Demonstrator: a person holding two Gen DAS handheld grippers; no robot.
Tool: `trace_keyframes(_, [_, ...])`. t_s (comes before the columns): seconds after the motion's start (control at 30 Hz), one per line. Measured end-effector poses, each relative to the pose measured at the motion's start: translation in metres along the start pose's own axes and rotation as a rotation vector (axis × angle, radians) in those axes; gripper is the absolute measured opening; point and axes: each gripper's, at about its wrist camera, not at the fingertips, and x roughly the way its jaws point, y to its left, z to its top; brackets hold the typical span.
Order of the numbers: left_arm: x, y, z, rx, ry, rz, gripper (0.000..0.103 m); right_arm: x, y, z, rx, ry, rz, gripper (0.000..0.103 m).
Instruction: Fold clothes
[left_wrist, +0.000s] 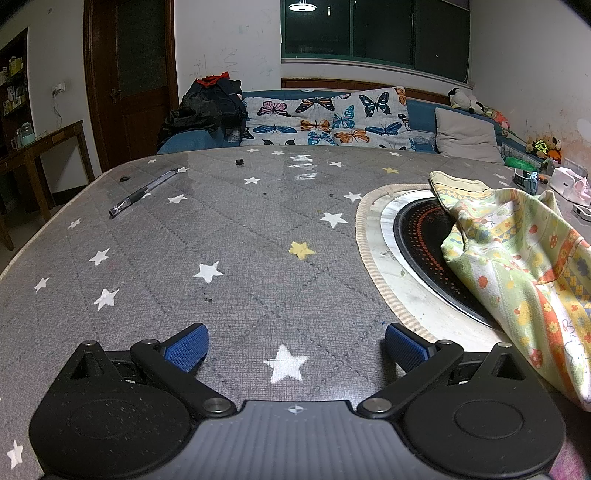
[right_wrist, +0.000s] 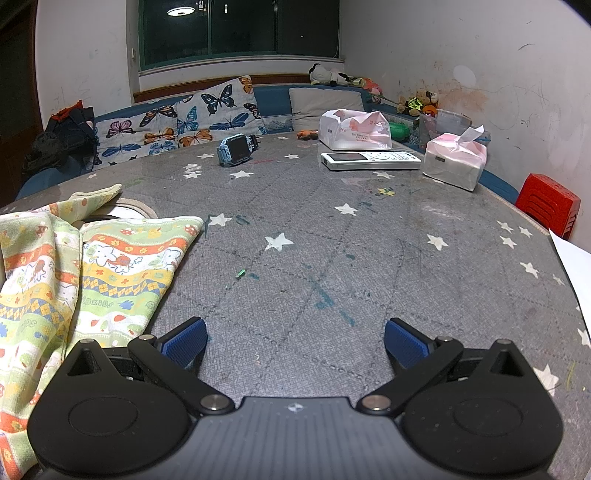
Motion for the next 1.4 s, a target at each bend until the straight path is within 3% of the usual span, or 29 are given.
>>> trace_keyframes(0.4, [0.000, 0.000, 0.000, 0.004, 0.003, 0.006, 0.103, -0.003, -0.001, 0.001, -0.005, 0.004, -0.004, 0.103])
trace_keyframes(0.63, [-0.008, -0.005, 0.002, -0.017, 0.039, 0.049, 0.103, -0.007, -0.001, -0.001, -0.007, 0.006, 0.011, 0.103])
trace_keyframes(0.83, [-0.028, -0.013, -0.003, -0.042, 0.048, 0.070, 0.103, -0.029, 0.006, -0.011, -0.055, -0.015, 0.019, 0.103])
trace_keyframes(1.0, [-0.044, -0.029, -0.009, -0.037, 0.085, 0.081, 0.103, -0.055, 0.012, -0.017, -0.056, -0.026, 0.081, 0.103])
trace_keyframes(1.4, [-0.073, -0.063, -0.025, -0.021, 0.143, 0.032, 0.103, -0.113, 0.029, -0.038, -0.116, -0.049, 0.182, 0.103])
